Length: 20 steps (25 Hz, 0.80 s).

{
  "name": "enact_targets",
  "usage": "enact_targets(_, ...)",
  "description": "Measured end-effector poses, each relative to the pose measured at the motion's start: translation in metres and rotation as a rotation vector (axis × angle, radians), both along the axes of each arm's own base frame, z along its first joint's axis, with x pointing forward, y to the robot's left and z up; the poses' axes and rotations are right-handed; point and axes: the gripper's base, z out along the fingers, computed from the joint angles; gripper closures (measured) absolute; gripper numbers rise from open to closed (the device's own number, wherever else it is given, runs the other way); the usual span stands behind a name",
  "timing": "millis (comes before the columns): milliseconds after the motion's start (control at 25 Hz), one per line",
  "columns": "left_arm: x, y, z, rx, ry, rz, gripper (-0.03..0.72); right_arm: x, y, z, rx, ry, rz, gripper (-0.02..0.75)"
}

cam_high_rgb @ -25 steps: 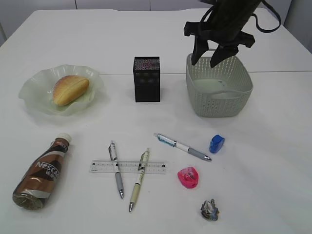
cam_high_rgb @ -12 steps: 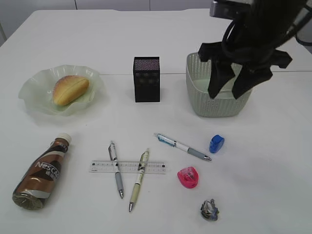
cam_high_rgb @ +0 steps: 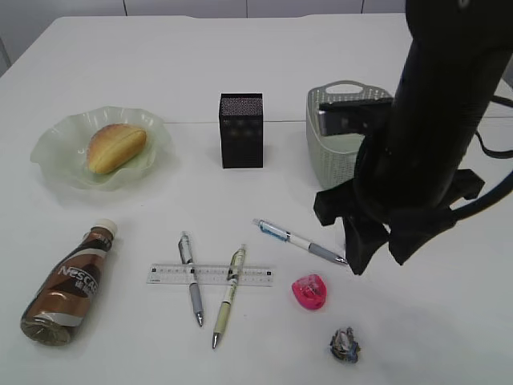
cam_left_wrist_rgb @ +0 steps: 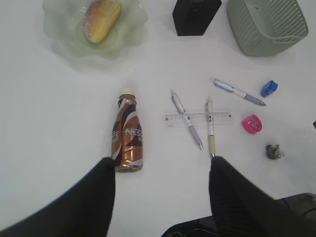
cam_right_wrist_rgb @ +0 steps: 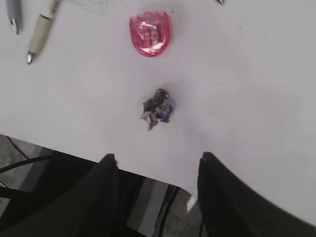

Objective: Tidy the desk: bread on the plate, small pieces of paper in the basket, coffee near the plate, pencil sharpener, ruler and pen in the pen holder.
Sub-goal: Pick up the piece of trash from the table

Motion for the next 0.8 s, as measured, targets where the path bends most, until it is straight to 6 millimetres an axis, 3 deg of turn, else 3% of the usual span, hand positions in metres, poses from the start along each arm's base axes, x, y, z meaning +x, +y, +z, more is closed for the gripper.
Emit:
enact_targets(600,0.000,0.000,0.000,-0.001,0.000,0.000,0.246,0.004,0.012,-0.058,-0.041,0.169,-0.026,0.352)
enact_targets(800,0.000,0.000,0.000,0.003,0.000,0.001,0.246,0.001,0.024,-0.081,-0.036,0.166,-0.008,0.352)
